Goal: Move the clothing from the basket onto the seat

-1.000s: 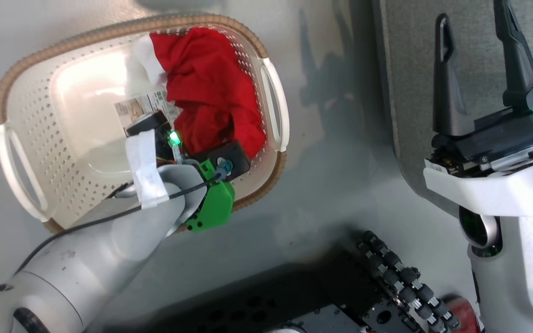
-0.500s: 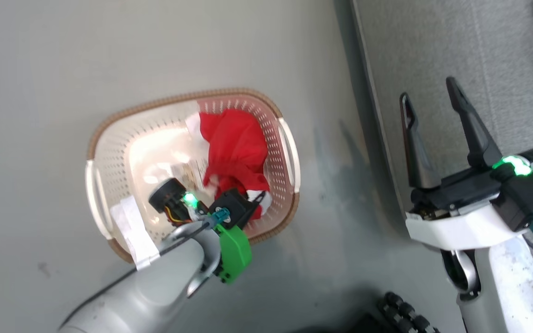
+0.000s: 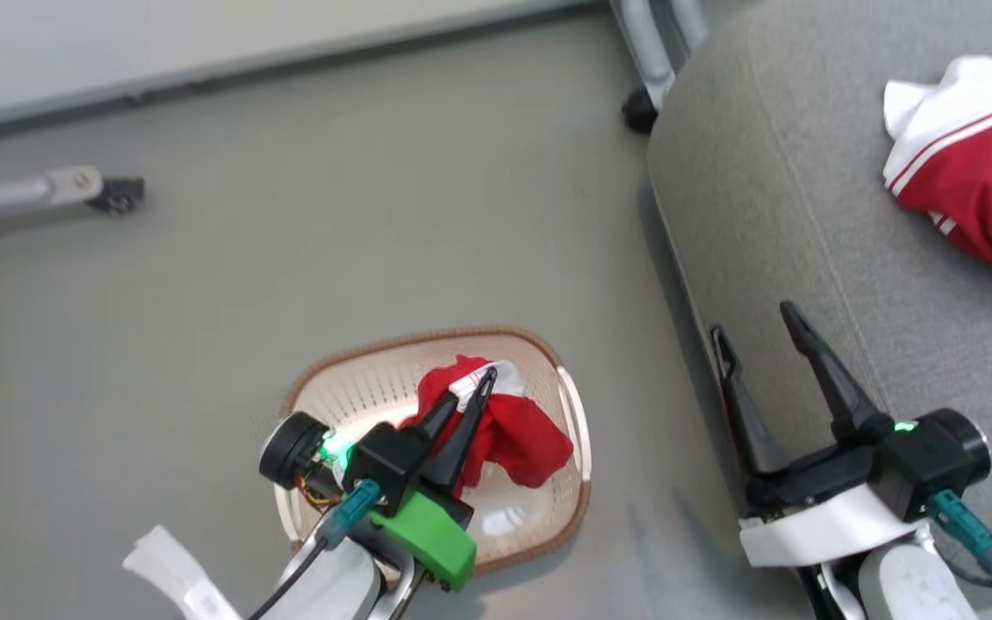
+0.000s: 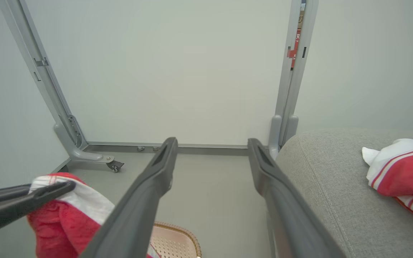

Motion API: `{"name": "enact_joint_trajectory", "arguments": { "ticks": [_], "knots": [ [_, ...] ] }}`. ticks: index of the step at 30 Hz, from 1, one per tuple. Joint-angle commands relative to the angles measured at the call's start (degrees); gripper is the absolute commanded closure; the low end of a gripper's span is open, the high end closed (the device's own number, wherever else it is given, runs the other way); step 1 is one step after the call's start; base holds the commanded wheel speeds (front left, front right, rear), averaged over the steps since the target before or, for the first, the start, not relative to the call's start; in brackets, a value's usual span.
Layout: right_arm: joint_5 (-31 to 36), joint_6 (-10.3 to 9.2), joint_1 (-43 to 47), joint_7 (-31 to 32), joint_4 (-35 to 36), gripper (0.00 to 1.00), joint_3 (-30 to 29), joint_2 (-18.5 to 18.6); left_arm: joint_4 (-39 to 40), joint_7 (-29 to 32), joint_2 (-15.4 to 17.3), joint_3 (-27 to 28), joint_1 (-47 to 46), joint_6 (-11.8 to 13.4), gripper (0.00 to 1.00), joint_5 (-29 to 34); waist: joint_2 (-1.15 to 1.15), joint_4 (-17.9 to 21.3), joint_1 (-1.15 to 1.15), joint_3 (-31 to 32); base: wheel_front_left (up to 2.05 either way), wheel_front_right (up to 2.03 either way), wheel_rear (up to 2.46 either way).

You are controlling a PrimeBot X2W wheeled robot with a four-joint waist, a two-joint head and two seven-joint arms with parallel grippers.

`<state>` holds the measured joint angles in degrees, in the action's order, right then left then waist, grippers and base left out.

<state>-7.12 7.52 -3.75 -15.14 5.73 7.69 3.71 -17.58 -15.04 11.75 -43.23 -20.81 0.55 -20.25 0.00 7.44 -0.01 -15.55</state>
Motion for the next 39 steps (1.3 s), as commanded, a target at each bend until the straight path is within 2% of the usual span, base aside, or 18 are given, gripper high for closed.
{"name": "enact_joint_trajectory", "arguments": {
  "ticks": [1,6,14,22,30,39],
  "knots": [
    [-0.42,-0.06,1.82,-0.01,-0.45,0.0,0.38,0.25,1.23,-0.18,-0.05,0.95,2.29,-0.2,1.0,1.14,0.0,-3.55,0.01,11.72,0.0,0.0,0.0],
    [-1.38,-0.06,3.88,-0.01,-1.61,0.0,2.09,-0.09,6.19,-0.19,-0.38,4.92,5.13,-1.0,1.0,4.2,0.0,-3.72,0.01,14.76,0.0,0.0,0.0],
    [-3.1,-0.06,5.34,0.0,-3.42,0.0,4.32,-0.5,12.33,-0.19,-1.23,7.84,6.73,-2.61,1.0,7.94,0.0,-3.78,0.01,16.79,0.0,0.0,0.0],
    [-7.91,-0.06,4.29,0.0,-5.75,0.0,13.25,2.15,15.76,-0.18,-2.56,8.49,7.54,-4.92,1.0,8.45,0.0,-3.83,0.01,17.27,0.0,0.0,0.0],
    [-11.14,-0.06,1.45,0.0,-8.78,0.0,18.87,3.94,17.22,-0.19,-4.12,3.98,4.73,-7.1,1.0,9.74,0.0,-4.58,0.01,16.73,0.0,0.0,0.0],
    [-8.89,-0.06,-0.57,0.0,-16.41,0.0,21.51,4.54,19.91,-0.19,-5.21,-1.16,2.32,-7.88,1.0,8.21,0.0,-5.18,0.01,16.14,0.0,0.0,0.0]
  ]
}}
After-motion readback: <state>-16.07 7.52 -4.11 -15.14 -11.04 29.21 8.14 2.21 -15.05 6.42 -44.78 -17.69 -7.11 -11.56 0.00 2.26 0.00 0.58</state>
